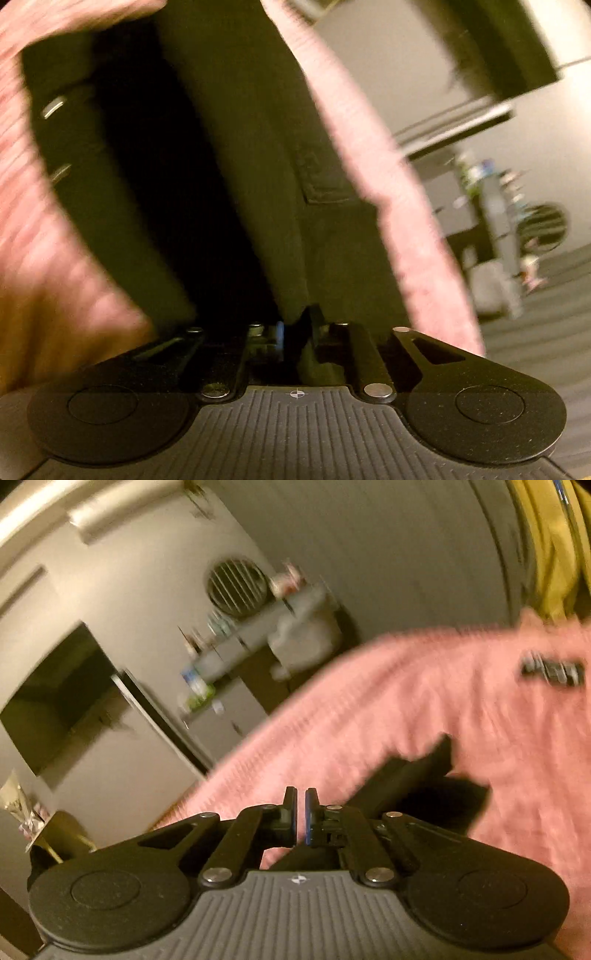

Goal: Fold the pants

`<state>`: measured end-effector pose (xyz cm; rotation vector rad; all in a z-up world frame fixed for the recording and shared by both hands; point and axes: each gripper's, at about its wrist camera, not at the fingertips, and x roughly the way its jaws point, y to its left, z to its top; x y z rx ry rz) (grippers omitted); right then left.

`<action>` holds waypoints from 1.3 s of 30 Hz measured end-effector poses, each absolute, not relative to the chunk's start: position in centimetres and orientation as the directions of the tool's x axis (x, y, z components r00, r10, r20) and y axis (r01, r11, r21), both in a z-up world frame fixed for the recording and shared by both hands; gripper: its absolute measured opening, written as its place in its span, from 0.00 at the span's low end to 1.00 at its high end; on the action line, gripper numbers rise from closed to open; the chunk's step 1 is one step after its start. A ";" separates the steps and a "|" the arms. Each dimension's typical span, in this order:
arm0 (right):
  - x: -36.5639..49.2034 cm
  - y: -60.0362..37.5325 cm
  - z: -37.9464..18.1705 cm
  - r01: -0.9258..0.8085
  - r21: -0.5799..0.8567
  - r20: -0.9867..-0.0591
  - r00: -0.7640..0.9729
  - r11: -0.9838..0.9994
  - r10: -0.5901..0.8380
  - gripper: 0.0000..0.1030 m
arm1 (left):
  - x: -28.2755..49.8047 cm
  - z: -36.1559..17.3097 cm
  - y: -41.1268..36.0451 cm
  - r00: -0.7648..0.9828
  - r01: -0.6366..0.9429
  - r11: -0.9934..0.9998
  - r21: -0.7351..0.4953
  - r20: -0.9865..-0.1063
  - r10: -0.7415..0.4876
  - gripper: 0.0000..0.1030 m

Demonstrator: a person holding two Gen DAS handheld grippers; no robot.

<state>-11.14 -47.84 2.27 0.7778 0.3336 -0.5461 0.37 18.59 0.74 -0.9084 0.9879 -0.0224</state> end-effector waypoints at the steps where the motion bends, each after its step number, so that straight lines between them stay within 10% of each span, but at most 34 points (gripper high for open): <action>1: -11.3 -47.4 1.7 0.579 0.562 -0.496 0.807 0.591 -0.320 0.08 | 0.0 0.4 19.5 0.574 -0.391 0.648 -0.654 -0.723 -0.383 0.31; 6: -13.4 -45.6 -1.6 0.609 0.591 -0.565 0.780 0.529 -0.268 0.48 | -2.4 2.0 24.9 0.659 -0.472 0.595 -0.651 -0.709 -0.252 0.68; 18: -17.0 -50.9 -6.7 0.693 0.671 -0.623 0.720 0.263 -0.307 0.49 | -2.0 3.0 29.9 0.684 -0.585 0.514 -0.628 -0.722 -0.104 0.77; 23: -15.2 -54.1 -7.6 0.700 0.673 -0.630 0.711 0.237 -0.312 0.42 | 1.0 1.9 28.0 0.667 -0.617 0.520 -0.591 -0.743 -0.054 0.78; 26: -13.7 -54.6 -6.0 0.736 0.593 -0.650 0.677 0.326 -0.346 0.06 | 2.3 2.0 26.3 0.663 -0.628 0.523 -0.577 -0.748 -0.030 0.78; 39: -10.4 -55.7 0.3 0.721 0.533 -0.518 0.692 0.444 -0.502 0.03 | 2.8 0.2 31.9 0.663 -0.672 0.492 -0.553 -0.745 0.069 0.86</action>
